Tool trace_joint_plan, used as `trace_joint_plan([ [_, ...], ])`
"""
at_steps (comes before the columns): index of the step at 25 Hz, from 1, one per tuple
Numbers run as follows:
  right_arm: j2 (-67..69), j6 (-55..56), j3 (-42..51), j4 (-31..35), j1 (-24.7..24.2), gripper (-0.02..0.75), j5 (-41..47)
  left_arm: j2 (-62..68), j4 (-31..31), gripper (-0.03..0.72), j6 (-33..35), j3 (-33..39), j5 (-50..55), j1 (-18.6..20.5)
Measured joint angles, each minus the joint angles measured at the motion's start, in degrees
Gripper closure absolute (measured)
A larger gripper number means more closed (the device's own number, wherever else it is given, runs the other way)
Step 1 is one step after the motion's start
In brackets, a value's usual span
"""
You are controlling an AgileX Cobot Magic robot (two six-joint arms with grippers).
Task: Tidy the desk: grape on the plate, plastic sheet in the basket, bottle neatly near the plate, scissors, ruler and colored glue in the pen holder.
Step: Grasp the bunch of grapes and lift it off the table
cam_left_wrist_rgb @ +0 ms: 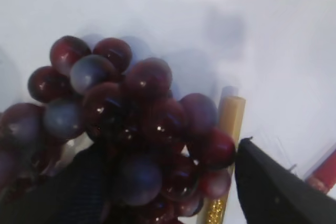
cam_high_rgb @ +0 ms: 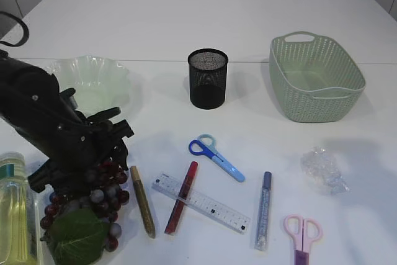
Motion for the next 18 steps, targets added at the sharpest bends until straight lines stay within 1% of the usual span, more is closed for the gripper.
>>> trace_joint_plan([
  [4, 0.0, 0.0, 0.0, 0.0, 0.0, 0.236, 0.0, 1.8, 0.1, 0.138, 0.0, 0.0, -1.7, 0.0],
  [11, 0.0, 0.0, 0.0, 0.0, 0.0, 0.237, 0.0, 4.3, 0.9, 0.142, 0.0, -0.1, -3.0, 0.0],
  [14, 0.0, 0.0, 0.0, 0.0, 0.0, 0.237, 0.1, 4.3, 0.9, 0.192, 0.0, -0.1, -3.0, 0.0],
  [18, 0.0, 0.0, 0.0, 0.0, 0.0, 0.237, 0.1, 4.3, 0.9, 0.350, 0.0, -0.1, -3.0, 0.0],
])
